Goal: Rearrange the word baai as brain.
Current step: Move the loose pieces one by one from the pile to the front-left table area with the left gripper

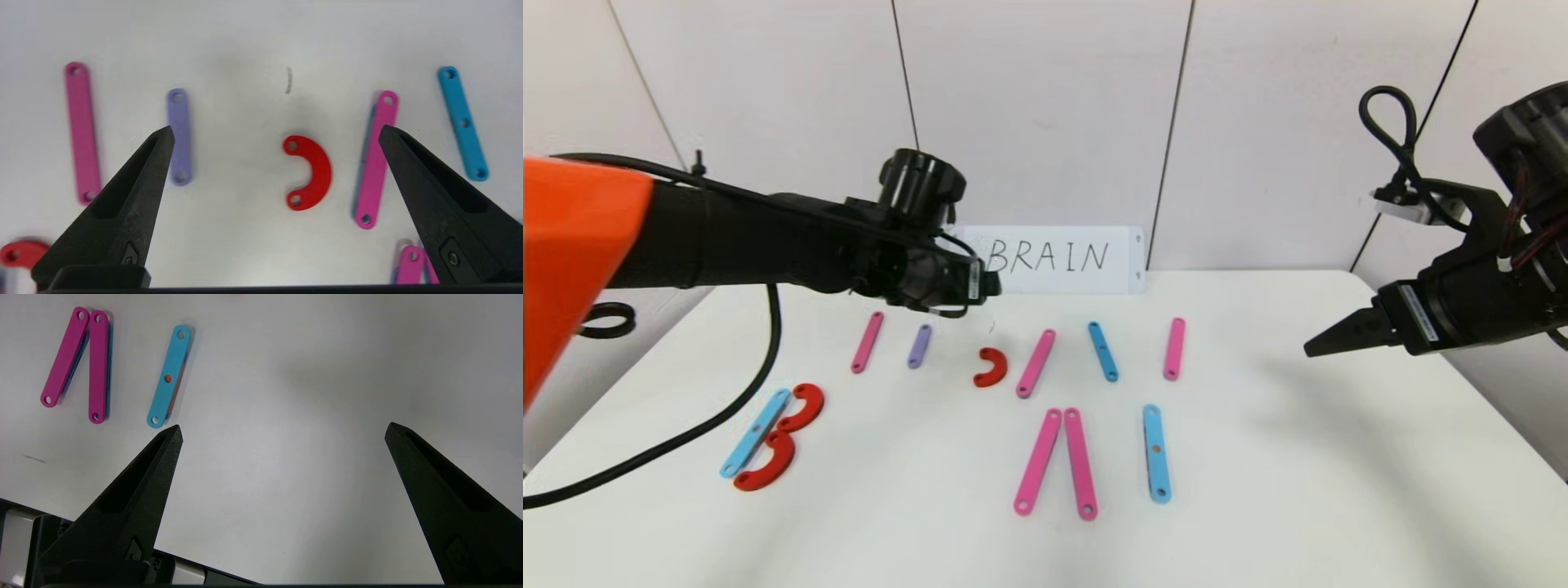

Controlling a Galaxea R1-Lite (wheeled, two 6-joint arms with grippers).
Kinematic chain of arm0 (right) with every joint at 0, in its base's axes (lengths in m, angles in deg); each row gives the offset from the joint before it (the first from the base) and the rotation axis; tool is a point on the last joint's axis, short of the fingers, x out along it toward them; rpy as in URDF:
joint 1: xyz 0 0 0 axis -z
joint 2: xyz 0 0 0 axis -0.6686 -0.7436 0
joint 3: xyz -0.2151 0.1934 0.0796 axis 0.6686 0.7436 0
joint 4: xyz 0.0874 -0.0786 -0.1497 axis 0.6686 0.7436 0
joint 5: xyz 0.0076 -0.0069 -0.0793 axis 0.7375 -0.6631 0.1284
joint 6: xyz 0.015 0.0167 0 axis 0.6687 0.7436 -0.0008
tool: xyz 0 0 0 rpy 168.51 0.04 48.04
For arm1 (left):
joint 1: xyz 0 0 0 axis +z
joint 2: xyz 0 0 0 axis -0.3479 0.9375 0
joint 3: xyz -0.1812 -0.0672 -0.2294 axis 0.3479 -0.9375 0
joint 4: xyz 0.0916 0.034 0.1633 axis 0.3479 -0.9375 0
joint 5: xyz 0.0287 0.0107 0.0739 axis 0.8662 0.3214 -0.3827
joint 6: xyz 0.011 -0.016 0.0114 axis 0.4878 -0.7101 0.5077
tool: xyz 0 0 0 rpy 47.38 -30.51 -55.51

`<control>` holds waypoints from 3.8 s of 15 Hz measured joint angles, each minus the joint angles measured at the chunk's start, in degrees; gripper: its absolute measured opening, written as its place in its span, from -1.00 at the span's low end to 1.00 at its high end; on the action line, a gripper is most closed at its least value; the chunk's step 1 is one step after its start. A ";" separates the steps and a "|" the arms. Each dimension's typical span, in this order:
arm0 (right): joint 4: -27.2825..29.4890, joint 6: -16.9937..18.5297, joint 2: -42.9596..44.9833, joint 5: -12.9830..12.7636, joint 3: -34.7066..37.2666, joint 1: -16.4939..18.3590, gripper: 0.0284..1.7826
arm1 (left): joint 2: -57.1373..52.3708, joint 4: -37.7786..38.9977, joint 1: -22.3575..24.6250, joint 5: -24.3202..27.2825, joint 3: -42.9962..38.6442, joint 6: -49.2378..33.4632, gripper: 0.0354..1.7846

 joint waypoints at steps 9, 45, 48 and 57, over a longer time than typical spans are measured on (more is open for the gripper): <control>-1.87 -0.11 -0.22 -0.09 1.66 -1.37 0.95 | -7.69 2.35 16.37 2.06 -15.82 3.54 0.96; -1.95 -0.46 -0.06 -0.16 2.28 -1.83 0.95 | 8.81 13.01 18.49 5.49 -12.82 7.39 -0.26; -1.93 -0.44 -0.02 -0.18 2.26 -1.83 0.95 | 8.92 13.06 18.49 5.51 -12.74 7.31 -0.70; -1.97 -0.46 0.33 -0.24 2.21 -1.83 0.95 | 4.02 12.40 17.25 5.62 -15.08 6.81 -0.73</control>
